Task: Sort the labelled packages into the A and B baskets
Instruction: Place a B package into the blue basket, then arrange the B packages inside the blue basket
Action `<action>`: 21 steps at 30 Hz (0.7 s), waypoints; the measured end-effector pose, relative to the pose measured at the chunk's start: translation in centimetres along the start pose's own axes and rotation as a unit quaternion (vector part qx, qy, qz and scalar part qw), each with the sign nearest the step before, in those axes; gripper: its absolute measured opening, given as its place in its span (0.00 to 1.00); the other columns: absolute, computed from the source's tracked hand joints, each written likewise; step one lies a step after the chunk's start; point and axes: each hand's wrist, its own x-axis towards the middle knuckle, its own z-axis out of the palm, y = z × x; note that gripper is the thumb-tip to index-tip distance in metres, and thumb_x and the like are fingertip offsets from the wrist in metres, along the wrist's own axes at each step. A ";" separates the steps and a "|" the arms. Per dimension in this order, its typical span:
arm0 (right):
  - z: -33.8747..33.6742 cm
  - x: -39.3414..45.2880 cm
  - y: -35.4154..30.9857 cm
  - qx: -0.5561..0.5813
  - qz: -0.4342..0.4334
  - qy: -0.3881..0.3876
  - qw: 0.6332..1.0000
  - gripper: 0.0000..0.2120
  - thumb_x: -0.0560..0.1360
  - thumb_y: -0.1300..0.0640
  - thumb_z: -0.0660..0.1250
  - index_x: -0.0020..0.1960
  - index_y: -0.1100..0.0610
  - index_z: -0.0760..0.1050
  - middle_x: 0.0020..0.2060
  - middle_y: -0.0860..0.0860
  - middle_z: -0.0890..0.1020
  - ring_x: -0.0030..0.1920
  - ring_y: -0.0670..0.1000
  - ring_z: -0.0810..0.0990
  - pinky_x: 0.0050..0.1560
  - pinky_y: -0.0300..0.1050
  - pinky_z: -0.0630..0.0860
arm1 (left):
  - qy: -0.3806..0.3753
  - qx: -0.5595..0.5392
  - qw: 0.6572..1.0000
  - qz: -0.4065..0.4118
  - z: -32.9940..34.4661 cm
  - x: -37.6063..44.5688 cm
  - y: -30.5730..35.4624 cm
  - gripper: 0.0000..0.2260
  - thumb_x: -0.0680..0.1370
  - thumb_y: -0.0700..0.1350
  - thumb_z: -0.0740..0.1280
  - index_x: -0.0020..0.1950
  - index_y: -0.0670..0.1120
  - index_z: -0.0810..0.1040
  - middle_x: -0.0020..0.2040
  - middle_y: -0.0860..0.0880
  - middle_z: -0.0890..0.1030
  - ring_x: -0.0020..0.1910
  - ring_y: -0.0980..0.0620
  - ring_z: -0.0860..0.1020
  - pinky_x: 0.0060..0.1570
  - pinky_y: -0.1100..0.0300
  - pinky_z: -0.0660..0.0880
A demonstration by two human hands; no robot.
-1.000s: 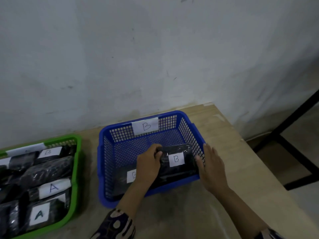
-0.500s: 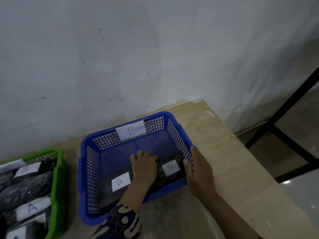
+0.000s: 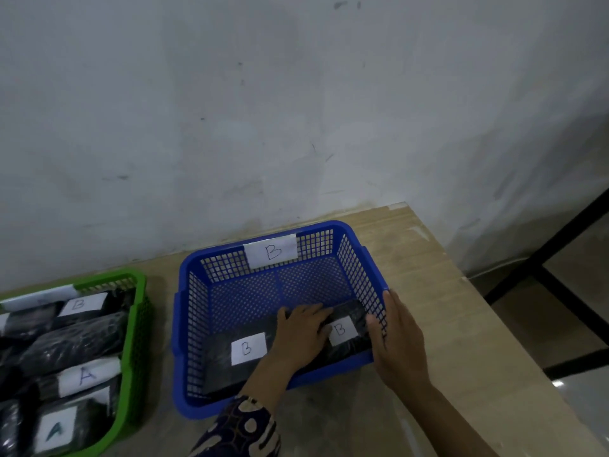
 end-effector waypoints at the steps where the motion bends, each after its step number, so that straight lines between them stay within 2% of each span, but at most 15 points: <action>1: -0.1 0.0 0.1 -0.021 0.007 0.001 1.000 0.39 0.69 0.35 0.41 0.73 0.57 0.55 0.74 0.56 0.59 0.73 0.56 0.57 0.71 0.54 0.56 | 0.018 -0.055 0.998 0.007 -0.5 -0.2 0.1 0.18 0.80 0.50 0.53 0.71 0.54 0.60 0.74 0.52 0.60 0.73 0.54 0.58 0.71 0.50 0.48; 4: -0.3 -0.3 -0.8 -0.087 0.009 0.019 0.996 0.40 0.68 0.34 0.39 0.73 0.55 0.56 0.75 0.55 0.55 0.75 0.57 0.51 0.72 0.60 0.48 | 0.109 -0.148 0.983 0.023 -2.5 -1.9 -0.8 0.16 0.80 0.47 0.56 0.69 0.52 0.66 0.72 0.52 0.66 0.71 0.55 0.62 0.71 0.57 0.51; 6: -0.2 -0.5 -2.3 -0.086 -0.001 0.033 0.996 0.39 0.68 0.35 0.41 0.71 0.56 0.59 0.74 0.56 0.57 0.75 0.58 0.51 0.72 0.61 0.47 | 0.160 -0.158 0.974 0.028 -3.3 -3.6 -2.3 0.15 0.79 0.48 0.58 0.66 0.51 0.70 0.68 0.51 0.72 0.68 0.53 0.68 0.71 0.54 0.57; 9: 1.1 -1.1 -5.9 -0.036 -0.044 0.036 0.998 0.39 0.69 0.33 0.44 0.69 0.56 0.64 0.73 0.55 0.61 0.74 0.57 0.52 0.72 0.59 0.46 | 0.212 -0.174 0.961 0.016 -4.3 -6.4 -4.8 0.19 0.76 0.56 0.55 0.61 0.51 0.75 0.59 0.51 0.79 0.58 0.52 0.77 0.62 0.46 0.70; 12: 3.3 -2.0 -10.2 0.011 -0.099 0.017 0.995 0.43 0.69 0.27 0.38 0.66 0.57 0.68 0.70 0.55 0.67 0.73 0.56 0.55 0.72 0.55 0.45 | 0.266 -0.188 0.946 -0.009 -5.5 -9.2 -7.1 0.20 0.73 0.57 0.54 0.57 0.49 0.77 0.52 0.51 0.81 0.49 0.53 0.79 0.55 0.47 0.75; 15: 6.0 -3.3 -14.2 0.030 -0.158 -0.038 0.986 0.45 0.68 0.26 0.35 0.65 0.55 0.68 0.68 0.54 0.69 0.73 0.54 0.56 0.70 0.50 0.44 | 0.304 -0.175 0.936 -0.017 -6.6 -12.0 -10.1 0.18 0.74 0.55 0.56 0.56 0.48 0.78 0.49 0.50 0.83 0.45 0.53 0.80 0.49 0.55 0.77; 18: 8.6 -4.7 -17.6 0.043 -0.191 -0.113 0.974 0.47 0.64 0.24 0.32 0.67 0.51 0.66 0.69 0.49 0.66 0.73 0.50 0.55 0.71 0.45 0.44 | 0.340 -0.167 0.924 -0.043 -8.0 -14.7 -13.7 0.13 0.74 0.48 0.61 0.53 0.45 0.79 0.46 0.48 0.83 0.42 0.57 0.78 0.43 0.72 0.71; 21: 10.9 -5.9 -20.7 0.049 -0.219 -0.162 0.961 0.47 0.64 0.24 0.36 0.67 0.52 0.67 0.69 0.49 0.66 0.72 0.51 0.58 0.71 0.45 0.51 | 0.374 -0.170 0.908 -0.077 -9.3 -17.2 -17.3 0.12 0.73 0.45 0.61 0.52 0.45 0.79 0.47 0.48 0.83 0.43 0.61 0.75 0.43 0.73 0.70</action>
